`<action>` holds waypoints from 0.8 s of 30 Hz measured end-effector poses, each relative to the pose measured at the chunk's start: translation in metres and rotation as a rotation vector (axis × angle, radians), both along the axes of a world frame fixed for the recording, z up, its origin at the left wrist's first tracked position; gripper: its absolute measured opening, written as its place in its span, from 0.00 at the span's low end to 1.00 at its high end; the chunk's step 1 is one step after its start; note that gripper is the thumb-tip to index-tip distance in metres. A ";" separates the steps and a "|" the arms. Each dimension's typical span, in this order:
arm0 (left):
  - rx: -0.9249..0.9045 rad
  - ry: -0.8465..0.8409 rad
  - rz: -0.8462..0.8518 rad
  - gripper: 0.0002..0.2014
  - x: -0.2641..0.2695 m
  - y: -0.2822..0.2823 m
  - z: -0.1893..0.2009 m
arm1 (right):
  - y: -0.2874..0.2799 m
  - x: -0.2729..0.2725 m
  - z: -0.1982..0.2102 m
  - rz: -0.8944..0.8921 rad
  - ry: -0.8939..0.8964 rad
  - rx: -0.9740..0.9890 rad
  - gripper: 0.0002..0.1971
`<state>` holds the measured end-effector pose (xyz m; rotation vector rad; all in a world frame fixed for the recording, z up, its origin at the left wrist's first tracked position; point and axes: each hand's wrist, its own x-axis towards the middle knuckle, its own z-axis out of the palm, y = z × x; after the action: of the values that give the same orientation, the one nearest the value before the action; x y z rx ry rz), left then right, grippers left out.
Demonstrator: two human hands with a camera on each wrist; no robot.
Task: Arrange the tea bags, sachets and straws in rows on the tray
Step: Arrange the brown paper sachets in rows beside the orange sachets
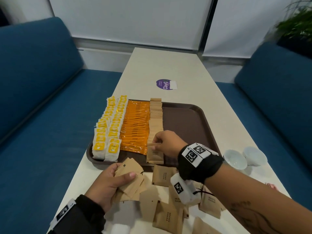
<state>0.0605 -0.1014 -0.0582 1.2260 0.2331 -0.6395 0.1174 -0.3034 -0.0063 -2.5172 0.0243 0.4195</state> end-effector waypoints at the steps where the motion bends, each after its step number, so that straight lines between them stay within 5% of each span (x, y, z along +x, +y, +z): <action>1: 0.005 -0.007 0.002 0.31 0.000 0.000 0.000 | 0.000 0.000 -0.001 0.005 0.023 -0.029 0.13; 14: -0.011 -0.100 0.096 0.25 0.000 -0.021 0.013 | -0.003 -0.012 0.004 -0.058 -0.015 -0.118 0.35; 19: -0.058 -0.141 0.134 0.12 0.003 -0.031 0.021 | -0.008 -0.044 0.037 -0.104 -0.055 0.172 0.15; 24: -0.050 -0.141 0.161 0.10 -0.002 -0.047 0.028 | 0.003 -0.083 0.034 -0.114 0.125 0.417 0.19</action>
<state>0.0587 -0.1488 -0.0302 1.1858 0.1945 -0.4158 0.0341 -0.3000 0.0280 -2.0665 0.1160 0.4797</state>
